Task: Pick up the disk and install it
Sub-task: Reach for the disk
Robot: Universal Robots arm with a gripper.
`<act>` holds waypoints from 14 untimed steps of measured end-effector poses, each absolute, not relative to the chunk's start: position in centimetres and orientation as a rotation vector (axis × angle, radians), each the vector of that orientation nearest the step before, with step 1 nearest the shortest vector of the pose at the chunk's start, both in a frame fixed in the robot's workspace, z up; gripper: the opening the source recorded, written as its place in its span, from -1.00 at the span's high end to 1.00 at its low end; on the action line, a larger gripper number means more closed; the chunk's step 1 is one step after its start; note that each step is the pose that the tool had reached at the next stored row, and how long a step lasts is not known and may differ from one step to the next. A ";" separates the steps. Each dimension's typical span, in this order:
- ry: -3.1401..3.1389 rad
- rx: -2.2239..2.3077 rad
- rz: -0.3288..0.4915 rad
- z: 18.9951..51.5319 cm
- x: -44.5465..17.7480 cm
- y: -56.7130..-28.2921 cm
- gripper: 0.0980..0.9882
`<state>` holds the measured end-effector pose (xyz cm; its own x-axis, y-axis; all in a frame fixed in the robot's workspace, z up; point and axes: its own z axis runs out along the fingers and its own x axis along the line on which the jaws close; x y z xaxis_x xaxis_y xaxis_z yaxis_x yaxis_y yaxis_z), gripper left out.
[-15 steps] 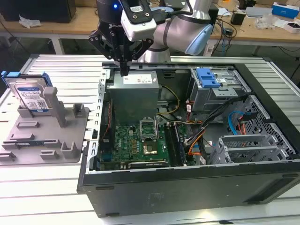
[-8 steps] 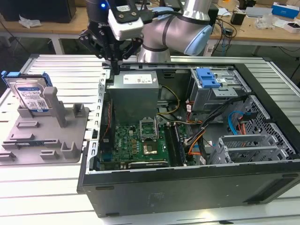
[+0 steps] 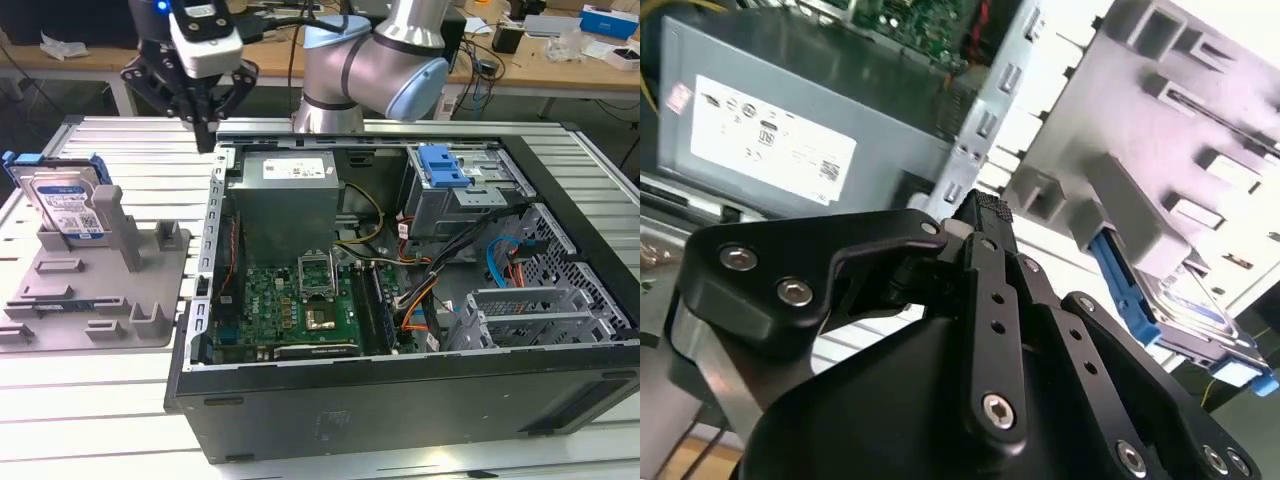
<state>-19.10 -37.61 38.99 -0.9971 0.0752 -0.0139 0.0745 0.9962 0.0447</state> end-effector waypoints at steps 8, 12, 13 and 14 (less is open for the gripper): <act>3.126 0.117 0.069 38.8 -23.1 -36.5 0.98; 3.127 0.117 0.069 38.7 -24.4 -36.1 0.98; 3.127 0.117 0.069 38.7 -24.9 -36.0 0.98; 3.128 0.118 0.069 38.6 -25.3 -35.9 0.98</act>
<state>-25.25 -35.89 38.63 -0.9971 0.0754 -0.0094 0.0749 0.9962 0.0444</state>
